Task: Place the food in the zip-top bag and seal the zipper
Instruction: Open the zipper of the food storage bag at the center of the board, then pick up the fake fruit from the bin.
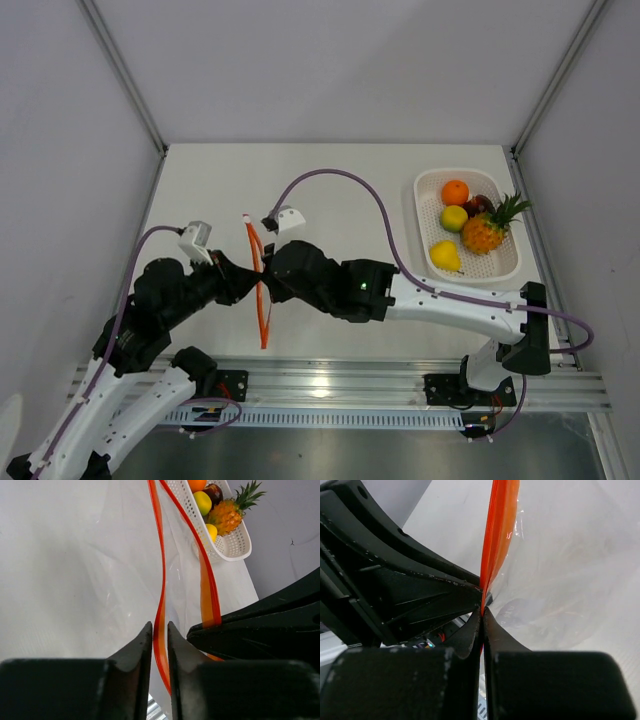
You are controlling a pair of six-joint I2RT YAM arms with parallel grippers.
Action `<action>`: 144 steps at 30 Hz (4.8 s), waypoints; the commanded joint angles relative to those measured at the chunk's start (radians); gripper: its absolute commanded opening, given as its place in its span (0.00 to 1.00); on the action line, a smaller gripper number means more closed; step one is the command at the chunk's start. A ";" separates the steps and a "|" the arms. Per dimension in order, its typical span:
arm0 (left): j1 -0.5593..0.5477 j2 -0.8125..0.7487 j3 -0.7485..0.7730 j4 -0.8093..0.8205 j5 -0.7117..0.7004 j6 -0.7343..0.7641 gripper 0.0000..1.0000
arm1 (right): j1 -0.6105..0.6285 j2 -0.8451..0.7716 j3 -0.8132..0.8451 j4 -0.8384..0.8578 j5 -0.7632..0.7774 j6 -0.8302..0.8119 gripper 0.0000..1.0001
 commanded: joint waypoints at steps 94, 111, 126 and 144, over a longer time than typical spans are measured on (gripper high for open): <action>-0.008 0.505 0.099 0.296 -0.014 -0.020 0.01 | -1.171 -0.390 -0.379 -0.088 0.019 0.029 0.99; -0.008 0.572 0.100 0.329 0.033 0.006 0.01 | -1.509 -0.128 -0.393 0.036 -0.036 0.031 0.96; -0.008 0.627 0.099 0.365 0.061 0.010 0.01 | -1.567 0.070 -0.361 0.184 -0.137 -0.024 0.83; -0.007 0.598 0.122 0.319 0.105 -0.036 0.01 | -1.566 -0.012 -0.399 0.224 -0.240 -0.106 0.00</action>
